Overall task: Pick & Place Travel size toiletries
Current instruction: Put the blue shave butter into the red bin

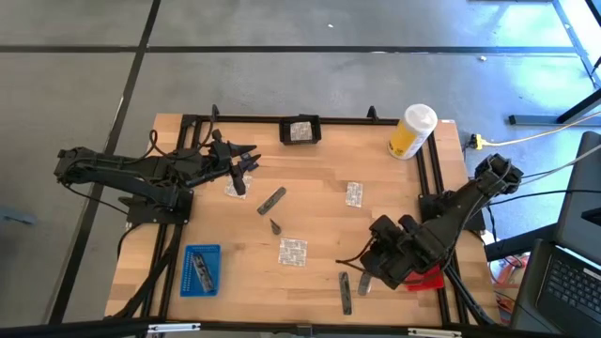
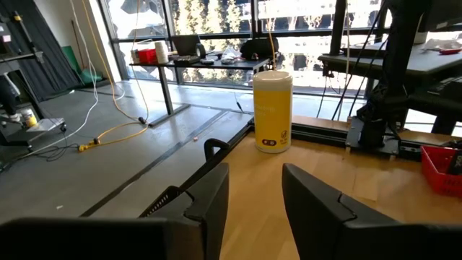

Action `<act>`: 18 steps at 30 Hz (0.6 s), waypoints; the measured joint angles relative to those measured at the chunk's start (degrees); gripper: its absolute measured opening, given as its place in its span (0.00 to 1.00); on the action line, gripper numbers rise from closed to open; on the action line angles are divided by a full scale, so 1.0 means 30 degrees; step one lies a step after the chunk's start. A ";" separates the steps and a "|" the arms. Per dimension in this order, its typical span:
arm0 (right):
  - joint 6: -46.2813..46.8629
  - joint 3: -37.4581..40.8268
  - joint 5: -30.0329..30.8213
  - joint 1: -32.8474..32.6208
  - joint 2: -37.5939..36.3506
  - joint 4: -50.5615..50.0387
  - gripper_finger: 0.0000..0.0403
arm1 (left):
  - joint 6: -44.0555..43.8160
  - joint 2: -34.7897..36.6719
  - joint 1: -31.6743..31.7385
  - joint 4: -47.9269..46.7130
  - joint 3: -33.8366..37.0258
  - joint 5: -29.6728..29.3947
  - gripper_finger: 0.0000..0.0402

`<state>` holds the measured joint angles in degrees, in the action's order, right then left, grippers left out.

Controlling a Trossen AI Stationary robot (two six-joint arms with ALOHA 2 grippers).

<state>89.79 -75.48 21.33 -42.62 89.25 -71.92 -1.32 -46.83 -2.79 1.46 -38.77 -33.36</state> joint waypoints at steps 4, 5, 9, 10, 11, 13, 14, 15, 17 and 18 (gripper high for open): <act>0.1468 -0.0095 -0.1183 -0.0486 0.0000 -0.0407 0.33 | 0.0000 0.0000 0.0004 -0.0001 0.0000 0.0000 0.31; 0.1876 -0.0096 -0.1356 -0.0644 0.0000 -0.0427 0.33 | -0.0001 0.0000 0.0007 -0.0001 0.0001 -0.0001 0.31; 0.3474 -0.0096 -0.2064 -0.1417 0.0000 -0.0664 0.34 | 0.0000 0.0000 0.0001 -0.0001 0.0001 0.0000 0.31; 0.3913 -0.0096 -0.2196 -0.1622 0.0000 -0.0829 0.33 | 0.0000 0.0000 0.0007 -0.0001 0.0001 0.0000 0.31; 0.4344 -0.0096 -0.2364 -0.1839 0.0000 -0.0992 0.33 | 0.0000 0.0000 0.0000 0.0006 0.0001 0.0000 0.31; 0.5145 -0.0096 -0.2552 -0.2273 0.0000 -0.1248 0.33 | 0.0000 0.0000 0.0007 -0.0001 0.0001 0.0000 0.31; 0.5562 -0.0096 -0.2619 -0.2524 0.0000 -0.1407 0.33 | -0.0003 0.0000 0.0000 -0.0001 0.0001 0.0000 0.31; 0.5966 -0.0096 -0.2697 -0.2761 0.0000 -0.1527 0.33 | 0.0000 0.0007 0.0004 0.0006 -0.0001 0.0000 0.31; 0.6741 -0.0096 -0.2962 -0.3236 0.0000 -0.1712 0.34 | -0.0003 0.0007 0.0007 -0.0001 0.0001 0.0000 0.31; 0.7157 -0.0096 -0.3021 -0.3514 0.0000 -0.1824 0.34 | -0.0004 0.0007 0.0001 -0.0001 0.0001 0.0000 0.31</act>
<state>111.26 -75.77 12.26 -53.16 89.25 -77.39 -1.34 -46.81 -2.78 1.45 -38.76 -33.36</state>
